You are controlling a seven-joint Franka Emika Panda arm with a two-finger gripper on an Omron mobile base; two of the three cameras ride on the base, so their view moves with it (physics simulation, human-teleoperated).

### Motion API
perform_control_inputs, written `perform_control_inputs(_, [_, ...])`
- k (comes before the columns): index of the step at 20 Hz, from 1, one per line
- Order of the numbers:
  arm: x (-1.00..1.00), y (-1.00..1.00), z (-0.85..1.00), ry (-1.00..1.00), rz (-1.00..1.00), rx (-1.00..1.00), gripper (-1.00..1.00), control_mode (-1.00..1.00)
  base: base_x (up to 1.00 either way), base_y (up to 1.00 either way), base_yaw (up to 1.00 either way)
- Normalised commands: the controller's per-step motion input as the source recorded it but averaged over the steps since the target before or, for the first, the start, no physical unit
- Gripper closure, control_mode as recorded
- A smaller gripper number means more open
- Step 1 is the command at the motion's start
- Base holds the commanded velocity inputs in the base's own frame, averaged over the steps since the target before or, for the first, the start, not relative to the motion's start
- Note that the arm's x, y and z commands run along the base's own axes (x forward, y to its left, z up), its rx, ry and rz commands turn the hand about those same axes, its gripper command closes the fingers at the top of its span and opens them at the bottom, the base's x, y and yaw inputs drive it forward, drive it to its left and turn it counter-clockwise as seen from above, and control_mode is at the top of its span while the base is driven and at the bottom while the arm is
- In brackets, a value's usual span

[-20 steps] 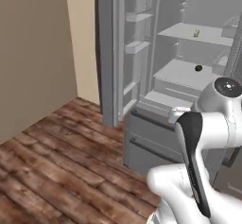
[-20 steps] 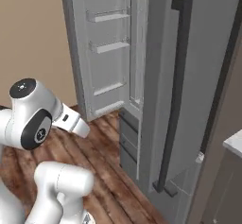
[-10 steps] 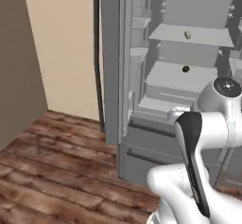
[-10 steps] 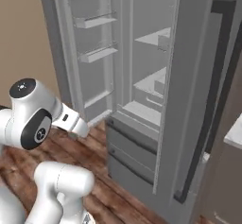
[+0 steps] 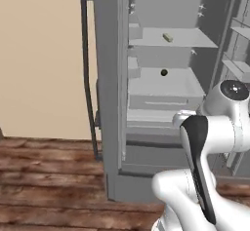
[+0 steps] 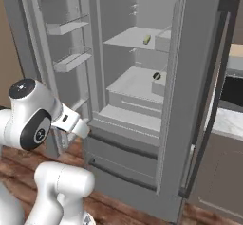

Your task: Pick the egg and butter from the fridge and place them by the bowl for mixing.

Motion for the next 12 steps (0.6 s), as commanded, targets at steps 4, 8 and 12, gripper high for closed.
perform_control_inputs(4, [0.0,0.0,0.0,0.0,0.0,0.0,-1.0,1.0,0.5,0.15,-0.42])
perform_control_inputs(8, [0.0,0.0,0.0,0.0,0.0,0.0,-1.0,1.0,0.56,0.09,-0.18])
perform_control_inputs(12, [0.0,0.0,0.0,0.0,0.0,0.0,-1.0,1.0,0.72,0.06,0.03])
